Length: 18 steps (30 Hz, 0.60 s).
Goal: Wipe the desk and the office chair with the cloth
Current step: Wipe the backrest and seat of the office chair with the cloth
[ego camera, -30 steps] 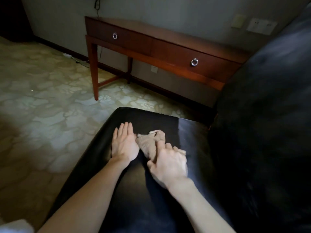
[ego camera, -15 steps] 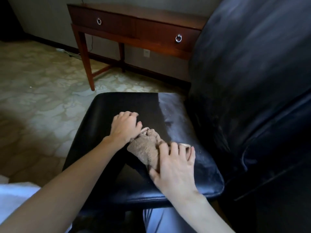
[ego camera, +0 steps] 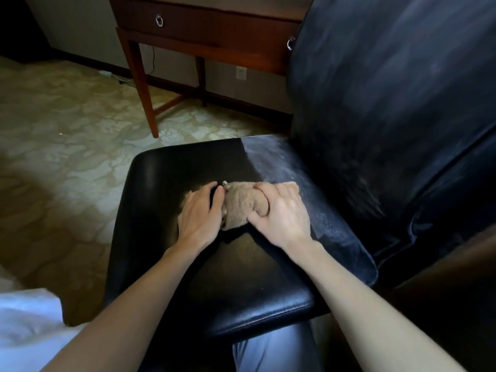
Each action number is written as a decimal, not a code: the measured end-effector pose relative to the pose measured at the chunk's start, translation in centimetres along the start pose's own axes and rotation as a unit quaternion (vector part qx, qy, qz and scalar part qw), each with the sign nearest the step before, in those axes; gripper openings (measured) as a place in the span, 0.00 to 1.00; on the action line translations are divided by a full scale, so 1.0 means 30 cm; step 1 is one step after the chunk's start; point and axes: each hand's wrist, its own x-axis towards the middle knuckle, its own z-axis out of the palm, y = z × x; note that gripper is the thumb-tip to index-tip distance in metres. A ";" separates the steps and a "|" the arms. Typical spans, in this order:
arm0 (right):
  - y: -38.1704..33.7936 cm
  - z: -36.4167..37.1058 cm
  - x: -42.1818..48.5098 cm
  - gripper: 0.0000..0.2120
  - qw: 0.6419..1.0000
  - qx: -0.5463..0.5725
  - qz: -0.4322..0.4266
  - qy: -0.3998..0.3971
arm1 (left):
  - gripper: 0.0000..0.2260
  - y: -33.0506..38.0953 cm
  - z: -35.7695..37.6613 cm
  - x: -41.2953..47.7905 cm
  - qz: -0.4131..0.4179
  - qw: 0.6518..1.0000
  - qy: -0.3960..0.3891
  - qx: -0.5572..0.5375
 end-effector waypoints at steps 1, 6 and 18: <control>0.003 0.006 0.054 0.23 1.000 0.002 -0.002 -0.009 | 0.35 0.004 0.002 0.001 -0.014 1.000 0.004 -0.009; -0.012 -0.032 0.131 0.24 0.999 0.012 -0.022 -0.036 | 0.40 0.027 0.010 -0.019 -0.028 0.999 0.027 -0.030; 0.087 -0.156 -0.326 0.27 0.996 -0.078 -0.052 0.010 | 0.37 0.021 -0.005 -0.041 0.056 0.997 0.038 0.025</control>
